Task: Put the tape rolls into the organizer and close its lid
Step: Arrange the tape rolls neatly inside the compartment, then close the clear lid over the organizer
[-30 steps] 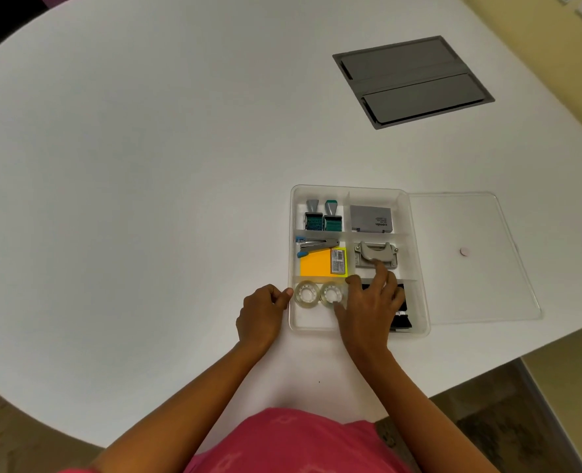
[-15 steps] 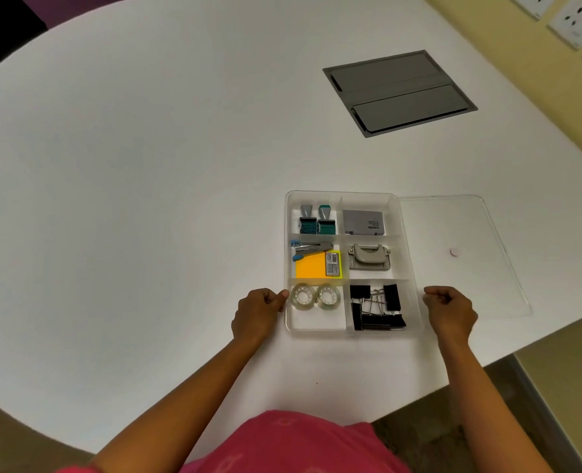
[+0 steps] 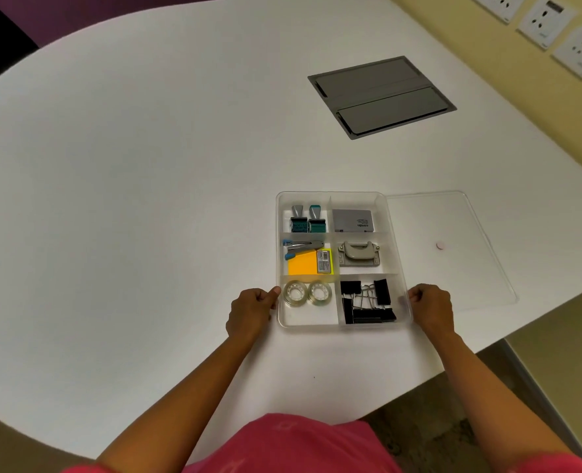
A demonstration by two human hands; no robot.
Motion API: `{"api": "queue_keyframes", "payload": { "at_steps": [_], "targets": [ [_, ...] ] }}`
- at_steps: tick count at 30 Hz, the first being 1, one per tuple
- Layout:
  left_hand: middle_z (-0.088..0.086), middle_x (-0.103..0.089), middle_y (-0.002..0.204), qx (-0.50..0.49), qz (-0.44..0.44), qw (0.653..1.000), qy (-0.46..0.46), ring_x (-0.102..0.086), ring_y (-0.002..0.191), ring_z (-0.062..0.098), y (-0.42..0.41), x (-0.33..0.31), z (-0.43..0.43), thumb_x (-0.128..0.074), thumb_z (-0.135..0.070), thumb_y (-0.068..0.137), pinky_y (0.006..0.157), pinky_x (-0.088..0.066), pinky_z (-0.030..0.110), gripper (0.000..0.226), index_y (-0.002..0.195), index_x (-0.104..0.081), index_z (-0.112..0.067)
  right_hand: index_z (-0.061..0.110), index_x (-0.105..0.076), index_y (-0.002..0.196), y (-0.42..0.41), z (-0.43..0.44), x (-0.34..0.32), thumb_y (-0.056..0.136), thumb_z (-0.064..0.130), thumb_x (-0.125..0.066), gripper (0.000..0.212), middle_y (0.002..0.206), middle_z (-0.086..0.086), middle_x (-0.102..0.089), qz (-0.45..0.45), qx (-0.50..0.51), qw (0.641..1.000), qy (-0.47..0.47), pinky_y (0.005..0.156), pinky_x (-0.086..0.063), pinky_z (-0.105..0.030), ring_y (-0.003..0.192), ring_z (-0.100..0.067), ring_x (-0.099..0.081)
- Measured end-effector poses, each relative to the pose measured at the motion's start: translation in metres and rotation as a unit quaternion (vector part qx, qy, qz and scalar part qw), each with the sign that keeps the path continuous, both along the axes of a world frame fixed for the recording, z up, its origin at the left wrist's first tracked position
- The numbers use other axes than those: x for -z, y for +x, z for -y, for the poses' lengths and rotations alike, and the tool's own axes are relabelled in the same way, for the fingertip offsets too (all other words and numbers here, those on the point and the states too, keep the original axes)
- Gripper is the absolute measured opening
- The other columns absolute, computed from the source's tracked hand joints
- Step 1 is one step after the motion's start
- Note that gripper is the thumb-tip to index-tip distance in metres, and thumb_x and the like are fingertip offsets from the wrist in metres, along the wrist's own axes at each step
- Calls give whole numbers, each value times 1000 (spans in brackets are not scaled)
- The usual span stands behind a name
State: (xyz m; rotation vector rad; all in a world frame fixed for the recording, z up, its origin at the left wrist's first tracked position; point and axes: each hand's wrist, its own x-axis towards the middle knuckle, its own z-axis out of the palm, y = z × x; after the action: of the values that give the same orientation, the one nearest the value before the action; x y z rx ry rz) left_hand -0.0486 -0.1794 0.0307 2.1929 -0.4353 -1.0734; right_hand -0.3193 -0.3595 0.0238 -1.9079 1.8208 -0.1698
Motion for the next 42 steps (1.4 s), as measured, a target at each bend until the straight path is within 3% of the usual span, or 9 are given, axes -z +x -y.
{"api": "queue_keyframes", "payload": {
  "at_steps": [5,9,14,21,27,32,37,39,42],
  "targets": [
    [6,-74,79,-1,-8,1000,3,-69,78,26,8,-4,-2,-58,-55,83,83,-57,45,42,59,-63,-21,-3,-63,77,9,-7,-12,81,6,-65,10,82,-19,-65,-81,-16,993,-80,59,-45,-34,73,-34,-61],
    [7,-74,78,0,-10,1000,1,-70,77,26,10,-5,-3,-58,-55,83,80,-55,44,41,60,-63,-21,-4,-58,73,19,-8,-29,77,0,-62,7,71,-24,-58,-111,-26,975,-191,52,-33,-31,62,-31,-52],
    [3,-73,81,-11,-8,1000,0,-69,80,26,8,-4,-4,-59,-55,82,82,-56,45,39,64,-63,-21,-2,-55,66,33,-4,-56,81,-13,-53,19,59,-19,-50,-65,-43,955,-285,50,-29,-27,54,-22,-38],
    [6,-71,83,-12,-2,1000,19,-68,82,27,15,-2,-7,-64,-62,74,82,-55,44,49,75,-64,-13,1,-52,67,43,-21,-112,87,-4,-58,22,57,-15,-48,20,-33,896,-442,46,-26,-23,47,-17,-35],
    [12,-62,109,-41,41,996,-61,-56,94,21,13,-10,4,-77,-31,75,82,-47,32,44,107,-57,-9,3,-50,65,66,-67,-144,87,5,-59,23,55,-9,-45,94,-102,851,-506,48,-24,-17,50,-13,-31],
    [8,-63,112,-56,-33,989,-130,-63,100,26,3,-26,7,-70,-30,82,81,-56,38,37,113,-58,-12,13,-42,62,79,-97,-168,86,19,-57,29,57,7,-31,261,-61,859,-435,50,-26,-5,55,-9,-24],
    [7,-64,113,-108,-255,941,-195,-67,98,26,-1,-40,2,-47,-38,96,75,-60,34,33,117,-53,-14,19,-36,59,79,-96,-167,91,21,-59,39,56,2,-35,476,81,853,-199,54,-40,-34,54,-24,-36],
    [9,-66,111,-130,-321,911,-224,-68,97,27,-1,-44,-1,-38,-37,99,78,-60,36,32,115,-55,-14,22,-35,56,78,-90,-160,93,20,-58,43,60,-14,-36,480,115,860,-133,56,-40,-36,56,-26,-37],
    [8,-67,105,-182,-359,880,-253,-67,92,23,1,-44,-7,-41,-28,99,79,-57,36,28,112,-60,-11,21,-35,54,73,-82,-142,93,19,-57,45,56,-11,-41,468,146,869,-67,56,-40,-35,52,-21,-41]
  ]
}}
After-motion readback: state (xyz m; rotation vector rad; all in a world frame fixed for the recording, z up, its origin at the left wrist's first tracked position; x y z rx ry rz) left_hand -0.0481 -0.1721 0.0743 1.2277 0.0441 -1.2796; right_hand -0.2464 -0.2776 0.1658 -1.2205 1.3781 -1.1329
